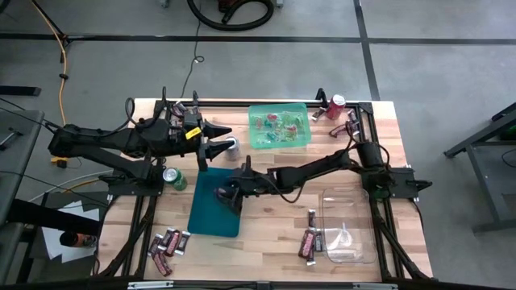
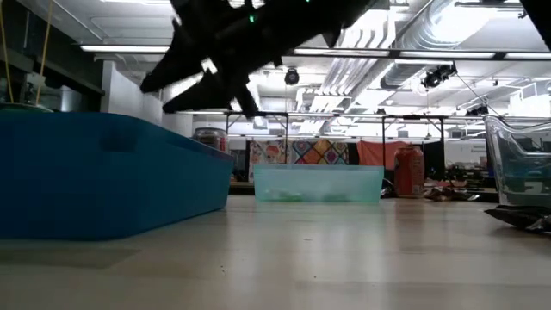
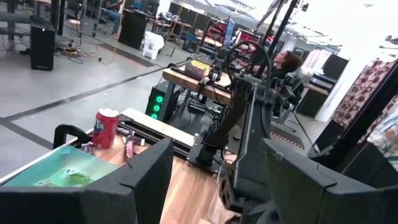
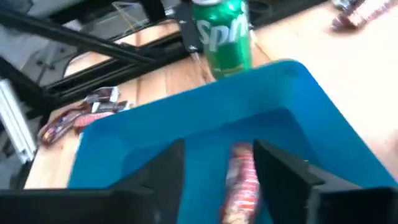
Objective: Organize candy in baskets
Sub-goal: Put the brown chocolate into the blue bin
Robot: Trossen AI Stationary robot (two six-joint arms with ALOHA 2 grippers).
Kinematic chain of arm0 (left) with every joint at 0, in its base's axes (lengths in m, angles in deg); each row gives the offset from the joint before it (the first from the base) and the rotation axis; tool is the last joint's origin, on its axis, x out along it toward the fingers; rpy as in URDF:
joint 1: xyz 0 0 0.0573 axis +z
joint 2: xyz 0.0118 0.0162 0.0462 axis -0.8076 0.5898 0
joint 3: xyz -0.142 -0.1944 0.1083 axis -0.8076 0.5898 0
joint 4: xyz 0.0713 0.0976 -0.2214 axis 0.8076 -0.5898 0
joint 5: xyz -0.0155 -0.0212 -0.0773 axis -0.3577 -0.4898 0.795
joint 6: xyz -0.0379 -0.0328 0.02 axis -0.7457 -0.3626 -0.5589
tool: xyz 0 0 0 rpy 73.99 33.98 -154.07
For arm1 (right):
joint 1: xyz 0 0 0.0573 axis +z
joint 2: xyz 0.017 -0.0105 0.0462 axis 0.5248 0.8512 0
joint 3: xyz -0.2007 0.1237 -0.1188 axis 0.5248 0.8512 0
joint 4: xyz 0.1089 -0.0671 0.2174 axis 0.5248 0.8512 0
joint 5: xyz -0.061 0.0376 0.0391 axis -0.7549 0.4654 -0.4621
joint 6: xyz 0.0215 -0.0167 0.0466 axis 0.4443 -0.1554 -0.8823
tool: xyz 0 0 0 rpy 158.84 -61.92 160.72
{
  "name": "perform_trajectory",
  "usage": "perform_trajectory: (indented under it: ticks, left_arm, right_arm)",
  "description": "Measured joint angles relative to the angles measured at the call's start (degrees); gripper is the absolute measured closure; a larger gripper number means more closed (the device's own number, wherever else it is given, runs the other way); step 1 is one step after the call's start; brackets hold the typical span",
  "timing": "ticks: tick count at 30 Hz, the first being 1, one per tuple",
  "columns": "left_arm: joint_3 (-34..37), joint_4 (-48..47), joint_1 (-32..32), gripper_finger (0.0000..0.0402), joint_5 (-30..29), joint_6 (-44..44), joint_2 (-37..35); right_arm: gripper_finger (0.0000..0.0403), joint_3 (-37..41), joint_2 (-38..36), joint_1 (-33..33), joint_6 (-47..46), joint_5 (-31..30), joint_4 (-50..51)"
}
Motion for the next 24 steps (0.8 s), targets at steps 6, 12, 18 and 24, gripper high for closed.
perform_trajectory:
  ticks: [6, 12, 18, 24]
  left_arm:
    - [0.0, -0.5, 0.0, 0.0177, 0.0, 0.1, 0.0]
    - [0.0, -0.6, 0.1, 0.0177, 0.0, 0.0, 0.0]
    - [0.0, -0.6, 0.1, 0.0177, 0.0, 0.0, 0.0]
    - [0.0, -1.3, 0.1, 0.0177, 0.0, -0.4, 0.4]
  right_arm:
    - [0.0180, -1.1, -4.4, -0.3, 4.6, 7.2, 11.7]
    - [0.0178, 2.7, -13.9, 0.7, 7.3, 4.4, 28.4]
    - [0.0178, 15.4, -27.4, 5.1, 0.7, -3.3, 30.7]
    - [0.0178, 29.8, -40.4, 11.1, -14.8, -11.8, 28.9]
